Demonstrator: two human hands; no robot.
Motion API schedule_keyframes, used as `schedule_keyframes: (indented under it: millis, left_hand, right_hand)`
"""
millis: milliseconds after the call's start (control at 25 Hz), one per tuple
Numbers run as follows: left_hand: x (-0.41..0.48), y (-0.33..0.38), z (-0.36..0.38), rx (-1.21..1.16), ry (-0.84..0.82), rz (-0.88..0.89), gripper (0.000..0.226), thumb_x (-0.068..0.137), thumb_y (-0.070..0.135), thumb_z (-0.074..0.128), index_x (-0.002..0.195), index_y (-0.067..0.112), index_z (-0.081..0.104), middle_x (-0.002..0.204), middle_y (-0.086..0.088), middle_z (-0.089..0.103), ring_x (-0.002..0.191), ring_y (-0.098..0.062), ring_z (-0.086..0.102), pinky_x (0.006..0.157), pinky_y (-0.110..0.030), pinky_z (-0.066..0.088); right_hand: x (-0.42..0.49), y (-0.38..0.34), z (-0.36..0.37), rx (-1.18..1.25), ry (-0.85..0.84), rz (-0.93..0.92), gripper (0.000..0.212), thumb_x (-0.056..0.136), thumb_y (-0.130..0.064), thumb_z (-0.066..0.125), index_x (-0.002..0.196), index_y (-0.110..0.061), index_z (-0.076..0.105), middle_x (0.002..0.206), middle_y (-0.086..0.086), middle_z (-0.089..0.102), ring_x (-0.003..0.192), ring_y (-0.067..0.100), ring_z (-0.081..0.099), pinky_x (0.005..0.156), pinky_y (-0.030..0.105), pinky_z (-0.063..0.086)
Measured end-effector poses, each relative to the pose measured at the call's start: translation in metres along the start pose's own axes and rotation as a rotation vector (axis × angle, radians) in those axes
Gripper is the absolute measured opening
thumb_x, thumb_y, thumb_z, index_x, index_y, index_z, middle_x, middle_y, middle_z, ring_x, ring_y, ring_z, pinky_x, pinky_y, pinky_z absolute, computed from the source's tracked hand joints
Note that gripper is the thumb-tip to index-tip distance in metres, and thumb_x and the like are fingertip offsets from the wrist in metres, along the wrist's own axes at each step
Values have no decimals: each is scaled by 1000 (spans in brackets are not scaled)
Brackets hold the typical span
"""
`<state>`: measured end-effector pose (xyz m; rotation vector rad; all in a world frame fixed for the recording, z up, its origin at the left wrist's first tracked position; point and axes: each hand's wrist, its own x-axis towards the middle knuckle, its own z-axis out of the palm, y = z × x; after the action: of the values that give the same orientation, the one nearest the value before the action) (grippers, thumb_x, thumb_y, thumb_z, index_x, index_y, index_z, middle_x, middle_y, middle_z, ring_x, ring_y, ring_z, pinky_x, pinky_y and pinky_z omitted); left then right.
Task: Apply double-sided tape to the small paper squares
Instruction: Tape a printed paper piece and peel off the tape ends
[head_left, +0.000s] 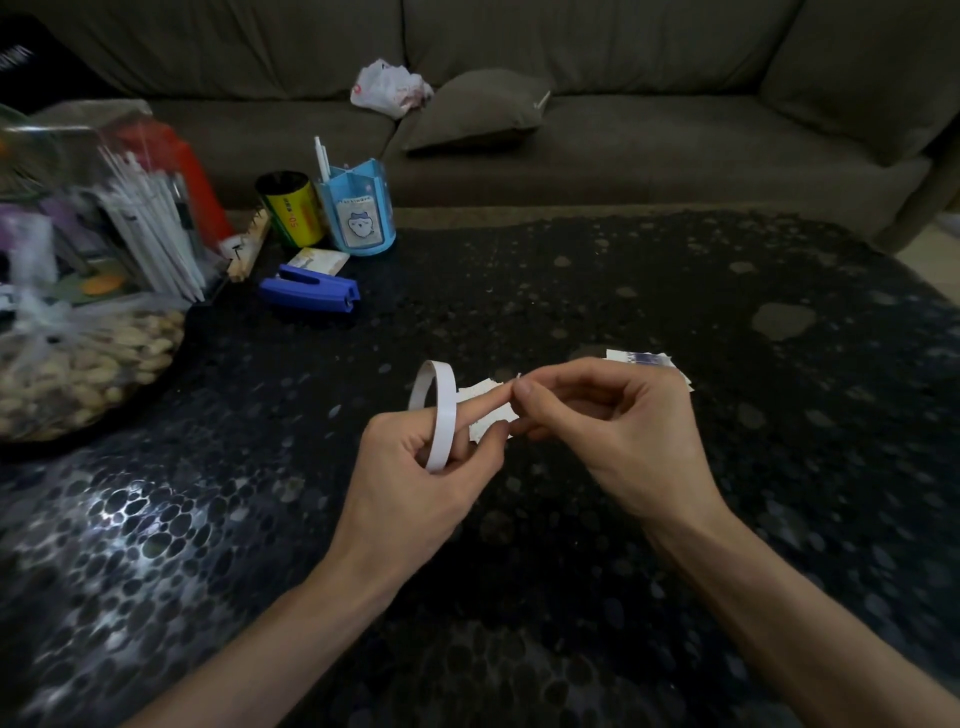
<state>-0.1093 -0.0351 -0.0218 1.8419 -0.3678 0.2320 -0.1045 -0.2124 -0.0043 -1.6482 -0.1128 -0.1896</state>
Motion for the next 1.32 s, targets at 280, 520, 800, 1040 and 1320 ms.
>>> schedule_keyframes:
  millis: [280, 520, 800, 1040, 1320]
  left_hand:
    - [0, -2, 1, -16, -5, -1, 30, 93, 6, 72, 115, 26, 77, 45, 18, 43, 44, -4, 42, 55, -23, 48]
    - [1, -2, 0, -43, 2, -27, 27, 94, 5, 71, 116, 19, 79, 45, 19, 42, 42, -4, 41, 53, -14, 42]
    - [2, -2, 0, -37, 2, -23, 26, 94, 6, 71, 115, 20, 79, 46, 18, 44, 43, -5, 44, 58, -31, 52]
    - [0, -3, 0, -21, -8, -35, 25, 93, 7, 72, 112, 22, 79, 45, 18, 45, 42, -3, 45, 55, -15, 46]
    - [2, -2, -2, -39, 2, -39, 25, 92, 4, 73, 110, 20, 81, 45, 14, 46, 43, -4, 45, 55, -11, 43]
  right_hand:
    - [-1, 1, -1, -77, -7, -57, 7, 90, -7, 79, 95, -12, 81, 86, -2, 81, 77, 16, 79, 78, 31, 65]
    - [0, 1, -2, -85, -11, -52, 8, 91, -8, 77, 96, -12, 81, 86, -3, 81, 78, 14, 79, 78, 28, 65]
    - [0, 0, -3, -60, -32, -59, 9, 89, -9, 79, 98, -9, 81, 86, -2, 81, 77, 15, 79, 77, 26, 64]
    - [3, 1, -6, -213, -63, -133, 8, 89, -10, 79, 95, -14, 82, 86, -8, 80, 79, 8, 77, 76, 20, 61]
    - [3, 6, -6, -224, -38, -169, 8, 89, -9, 78, 94, -14, 82, 85, -7, 79, 79, 9, 77, 76, 25, 63]
